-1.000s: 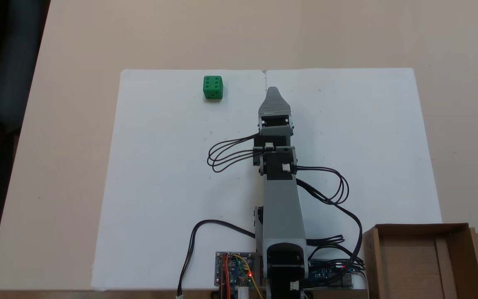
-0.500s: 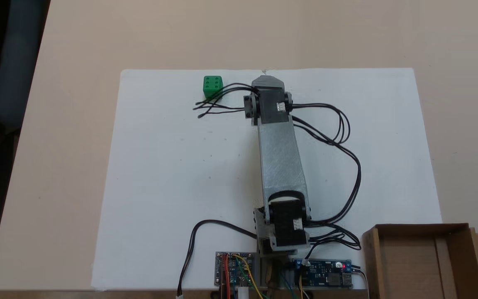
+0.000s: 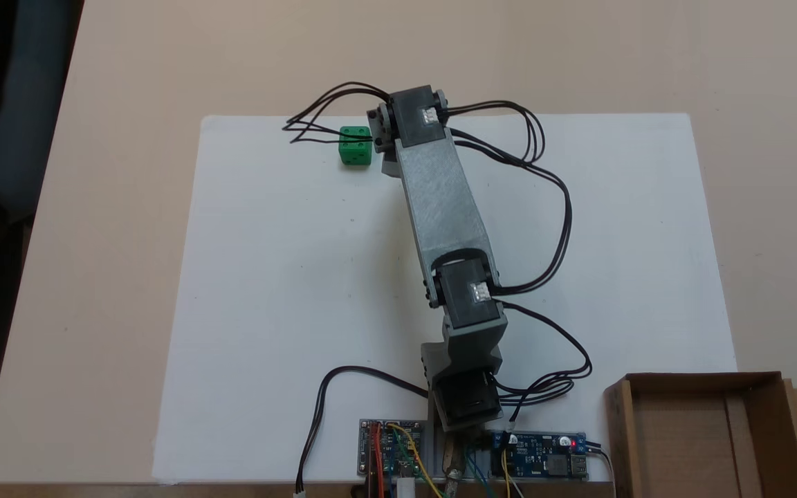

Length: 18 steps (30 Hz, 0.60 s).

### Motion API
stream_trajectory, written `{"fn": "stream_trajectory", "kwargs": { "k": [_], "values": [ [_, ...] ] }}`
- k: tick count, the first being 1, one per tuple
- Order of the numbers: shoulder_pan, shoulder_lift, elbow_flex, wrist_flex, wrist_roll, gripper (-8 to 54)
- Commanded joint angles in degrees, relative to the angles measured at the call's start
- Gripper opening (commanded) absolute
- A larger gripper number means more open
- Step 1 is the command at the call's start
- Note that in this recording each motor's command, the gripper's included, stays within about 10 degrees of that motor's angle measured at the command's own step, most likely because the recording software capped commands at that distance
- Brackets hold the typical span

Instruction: Grasp a green dice and put it in the bin.

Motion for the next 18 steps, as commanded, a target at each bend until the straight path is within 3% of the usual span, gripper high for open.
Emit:
{"fn": "stream_trajectory", "kwargs": {
  "k": [1,18],
  "values": [
    [-2.11,-1.58,-4.75,2.46,5.1,43.9],
    [-6.06,-22.59,-23.2,2.29,7.82,43.0]
  ]
}}
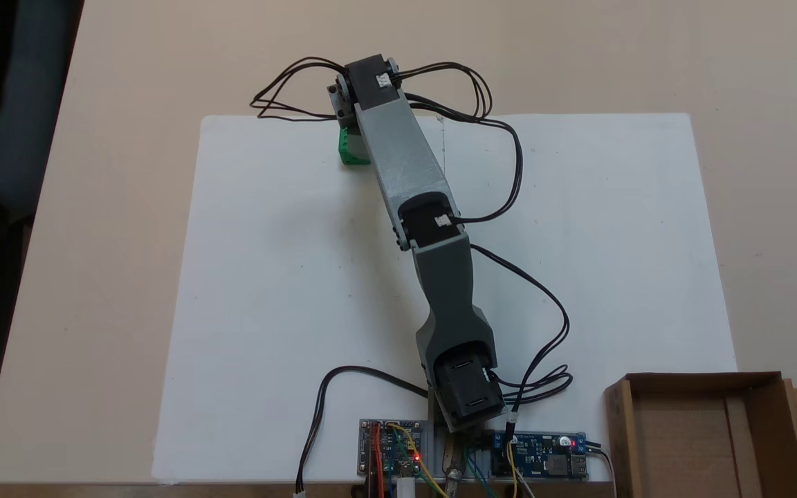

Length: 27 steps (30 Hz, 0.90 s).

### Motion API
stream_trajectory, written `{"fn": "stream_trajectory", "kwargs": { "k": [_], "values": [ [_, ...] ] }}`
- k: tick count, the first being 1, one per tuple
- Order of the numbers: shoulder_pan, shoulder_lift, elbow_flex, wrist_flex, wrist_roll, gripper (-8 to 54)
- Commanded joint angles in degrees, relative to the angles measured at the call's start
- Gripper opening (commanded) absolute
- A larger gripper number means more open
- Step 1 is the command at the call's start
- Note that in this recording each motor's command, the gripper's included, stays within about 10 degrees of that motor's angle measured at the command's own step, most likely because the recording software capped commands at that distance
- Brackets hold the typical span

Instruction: Grasp a green dice and put it in the bin.

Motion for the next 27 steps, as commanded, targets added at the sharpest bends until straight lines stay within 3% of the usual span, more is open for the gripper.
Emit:
{"fn": "stream_trajectory", "kwargs": {
  "k": [1,27],
  "values": [
    [-0.97,0.26,-4.22,1.58,4.31,43.0],
    [-4.39,-7.12,-6.33,0.35,4.22,42.8]
  ]
}}
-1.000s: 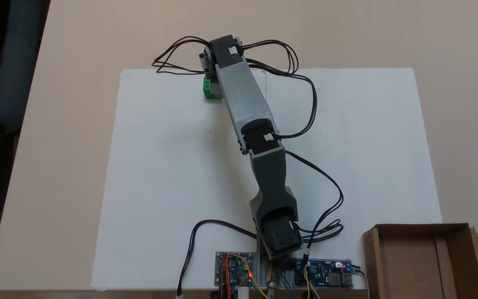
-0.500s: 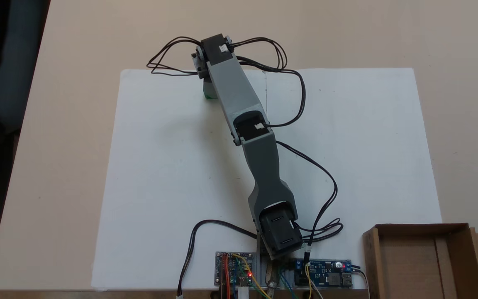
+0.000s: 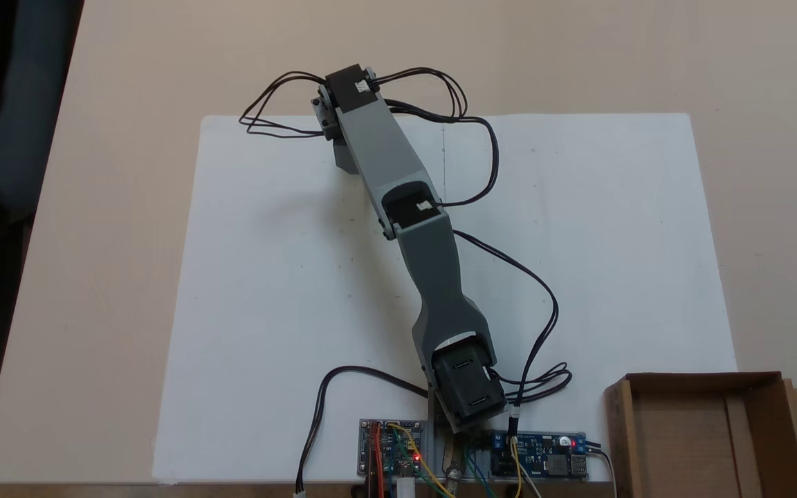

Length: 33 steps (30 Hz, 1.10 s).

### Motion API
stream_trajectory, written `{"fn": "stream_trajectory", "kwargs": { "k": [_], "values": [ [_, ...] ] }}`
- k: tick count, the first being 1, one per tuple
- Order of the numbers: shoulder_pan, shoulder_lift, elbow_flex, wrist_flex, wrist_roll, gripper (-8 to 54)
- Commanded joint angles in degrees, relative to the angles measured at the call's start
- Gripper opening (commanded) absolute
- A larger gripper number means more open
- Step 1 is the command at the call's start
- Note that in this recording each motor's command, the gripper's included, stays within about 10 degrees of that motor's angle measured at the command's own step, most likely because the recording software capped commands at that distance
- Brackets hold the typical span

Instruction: Grasp a green dice and put it in the bin.

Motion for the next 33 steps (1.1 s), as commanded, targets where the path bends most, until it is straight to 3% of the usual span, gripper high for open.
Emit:
{"fn": "stream_trajectory", "kwargs": {
  "k": [1,33],
  "values": [
    [-1.05,0.97,-3.43,0.26,3.87,42.8],
    [-0.88,-5.36,-3.43,-6.59,3.78,40.9]
  ]
}}
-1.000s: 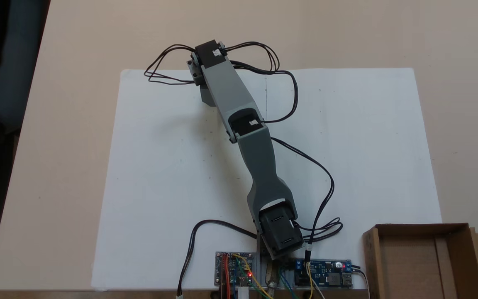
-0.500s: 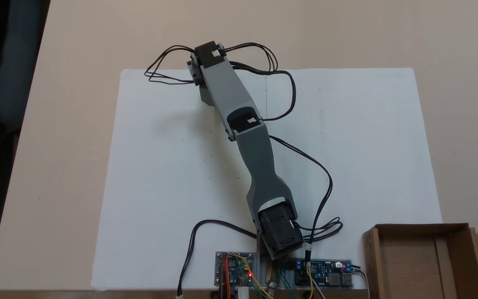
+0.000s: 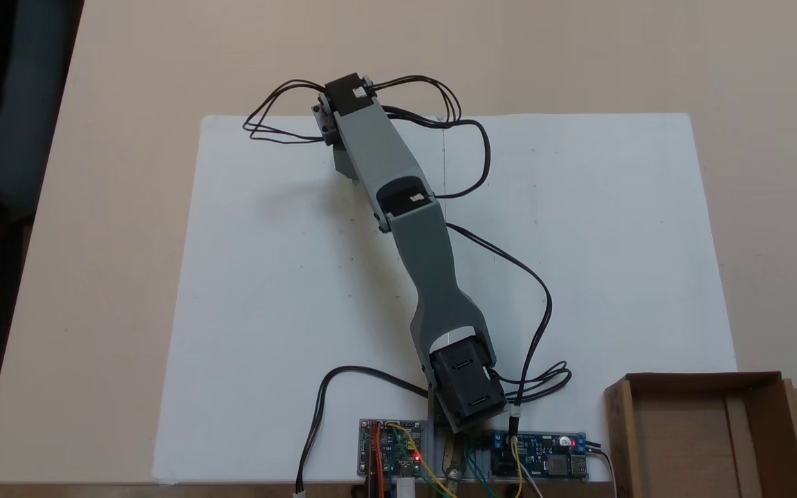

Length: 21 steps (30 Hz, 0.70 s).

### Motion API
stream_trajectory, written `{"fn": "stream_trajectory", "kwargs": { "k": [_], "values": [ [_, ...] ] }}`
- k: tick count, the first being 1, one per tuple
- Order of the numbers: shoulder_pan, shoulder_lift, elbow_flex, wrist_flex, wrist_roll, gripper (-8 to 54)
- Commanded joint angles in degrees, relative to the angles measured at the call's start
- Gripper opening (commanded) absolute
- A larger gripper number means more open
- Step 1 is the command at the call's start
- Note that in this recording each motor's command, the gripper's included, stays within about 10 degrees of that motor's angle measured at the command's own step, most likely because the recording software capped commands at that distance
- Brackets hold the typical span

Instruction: Grasp a green dice and put it in the bin.

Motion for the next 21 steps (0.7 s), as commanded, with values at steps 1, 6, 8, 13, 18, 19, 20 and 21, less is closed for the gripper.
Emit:
{"fn": "stream_trajectory", "kwargs": {
  "k": [1,6,8,13,18,19,20,21],
  "values": [
    [-0.79,0.7,-2.02,-1.85,3.78,39.3],
    [-0.79,0.62,-2.02,-1.67,3.78,32.8],
    [-0.79,0.44,-2.02,-1.67,3.87,30.8],
    [-0.53,0.44,-1.93,-2.2,3.87,30.8],
    [0.18,0.44,-2.02,-2.81,3.78,30.8],
    [0.26,0.35,-2.02,-2.9,3.78,30.8],
    [0.35,0.35,-2.02,-2.99,3.78,30.8],
    [0.44,0.35,-1.93,-2.99,3.78,30.8]
  ]
}}
